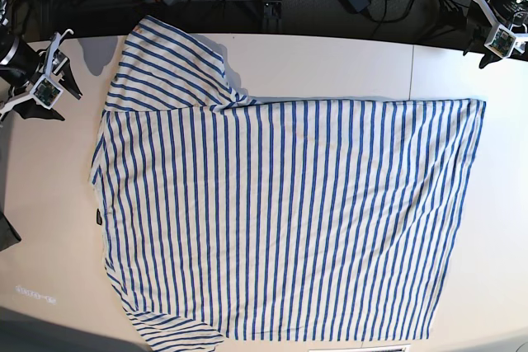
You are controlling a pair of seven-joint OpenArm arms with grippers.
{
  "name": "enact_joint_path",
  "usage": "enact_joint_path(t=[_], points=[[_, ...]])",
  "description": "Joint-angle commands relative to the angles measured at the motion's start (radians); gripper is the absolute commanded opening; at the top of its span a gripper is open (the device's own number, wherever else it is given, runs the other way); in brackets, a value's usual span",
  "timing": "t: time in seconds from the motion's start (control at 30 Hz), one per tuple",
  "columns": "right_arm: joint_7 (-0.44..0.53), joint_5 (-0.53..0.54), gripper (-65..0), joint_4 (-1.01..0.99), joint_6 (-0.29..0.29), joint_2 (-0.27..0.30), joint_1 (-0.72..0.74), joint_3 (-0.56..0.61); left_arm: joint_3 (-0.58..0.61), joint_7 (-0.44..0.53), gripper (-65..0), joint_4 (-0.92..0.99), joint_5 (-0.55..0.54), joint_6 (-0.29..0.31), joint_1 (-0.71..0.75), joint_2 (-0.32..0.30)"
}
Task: Fold the T-shirt properly
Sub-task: 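Move both grippers out from rest toward the shirt's shoulder corners, then grasp the striped shirt's shoulder edge near the sleeve with the right gripper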
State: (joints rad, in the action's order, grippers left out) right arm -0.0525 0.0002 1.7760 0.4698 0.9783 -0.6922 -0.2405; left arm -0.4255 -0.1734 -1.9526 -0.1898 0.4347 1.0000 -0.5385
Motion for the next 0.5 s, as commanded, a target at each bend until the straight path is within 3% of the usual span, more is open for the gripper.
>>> enact_joint_path(t=[0.0, 0.07, 0.17, 0.47], points=[[0.034, -0.043, -37.2, 0.027, 0.087, 0.048, 0.005, 0.011, -0.009, 0.019, -39.6, -0.014, 0.001, -0.004, 0.011, -0.018], [0.058, -0.156, -37.2, 0.039, 0.085, 0.109, 0.005, 0.069, -0.009, 0.019, -39.6, -0.014, 0.004, -0.004, 0.011, -0.034], [0.056, -0.225, -37.2, 0.037, 0.080, 0.169, 0.031, 0.177, -0.009, 0.020, -39.6, -0.014, 0.008, -0.005, 0.011, -0.047], [0.060, -0.453, -37.2, 0.025, 0.080, 0.202, 0.192, 0.445, -0.009, 0.004, -39.6, -0.014, 0.021, -0.004, 0.000, -0.047]])
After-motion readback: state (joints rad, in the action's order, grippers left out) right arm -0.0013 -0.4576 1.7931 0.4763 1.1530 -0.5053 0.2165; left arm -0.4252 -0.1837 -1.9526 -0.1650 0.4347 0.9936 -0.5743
